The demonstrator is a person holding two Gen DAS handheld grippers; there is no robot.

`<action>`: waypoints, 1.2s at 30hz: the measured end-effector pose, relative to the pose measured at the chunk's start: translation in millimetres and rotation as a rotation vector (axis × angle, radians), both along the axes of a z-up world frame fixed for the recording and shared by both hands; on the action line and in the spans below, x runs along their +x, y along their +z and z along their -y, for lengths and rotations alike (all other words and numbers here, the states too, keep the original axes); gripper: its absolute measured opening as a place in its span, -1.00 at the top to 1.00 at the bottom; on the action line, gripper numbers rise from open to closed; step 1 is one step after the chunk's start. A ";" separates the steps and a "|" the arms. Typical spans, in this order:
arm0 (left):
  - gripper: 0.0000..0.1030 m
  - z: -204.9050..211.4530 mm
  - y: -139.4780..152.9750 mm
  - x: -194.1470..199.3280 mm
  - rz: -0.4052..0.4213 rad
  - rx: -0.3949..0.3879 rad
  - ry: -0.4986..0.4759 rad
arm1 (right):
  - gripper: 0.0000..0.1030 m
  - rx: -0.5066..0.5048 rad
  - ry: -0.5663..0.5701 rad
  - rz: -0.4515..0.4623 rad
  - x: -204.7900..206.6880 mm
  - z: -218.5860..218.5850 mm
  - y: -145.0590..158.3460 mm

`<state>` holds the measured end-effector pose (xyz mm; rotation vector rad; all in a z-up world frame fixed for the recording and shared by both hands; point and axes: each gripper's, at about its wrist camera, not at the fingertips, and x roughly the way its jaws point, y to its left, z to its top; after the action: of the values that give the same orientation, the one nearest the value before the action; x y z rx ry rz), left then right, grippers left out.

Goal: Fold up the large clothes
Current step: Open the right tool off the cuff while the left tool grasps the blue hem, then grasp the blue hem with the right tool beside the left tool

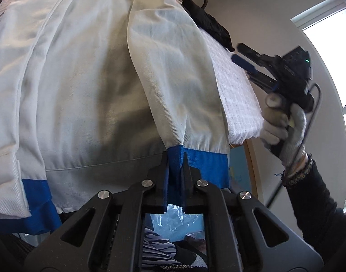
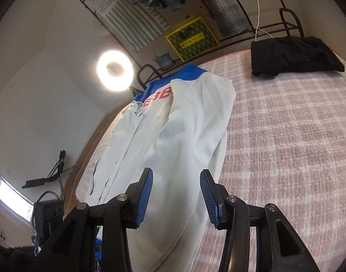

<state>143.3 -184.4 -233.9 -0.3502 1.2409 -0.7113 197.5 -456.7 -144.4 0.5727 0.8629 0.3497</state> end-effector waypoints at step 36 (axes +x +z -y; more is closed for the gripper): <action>0.94 11.3 -1.4 -21.6 0.003 0.028 -0.021 | 0.35 -0.168 -0.052 -0.119 69.5 10.1 -19.3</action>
<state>121.7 -195.7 -235.3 -0.3132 1.2527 -0.7115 266.9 -466.7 -163.8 0.4625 0.9799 0.1954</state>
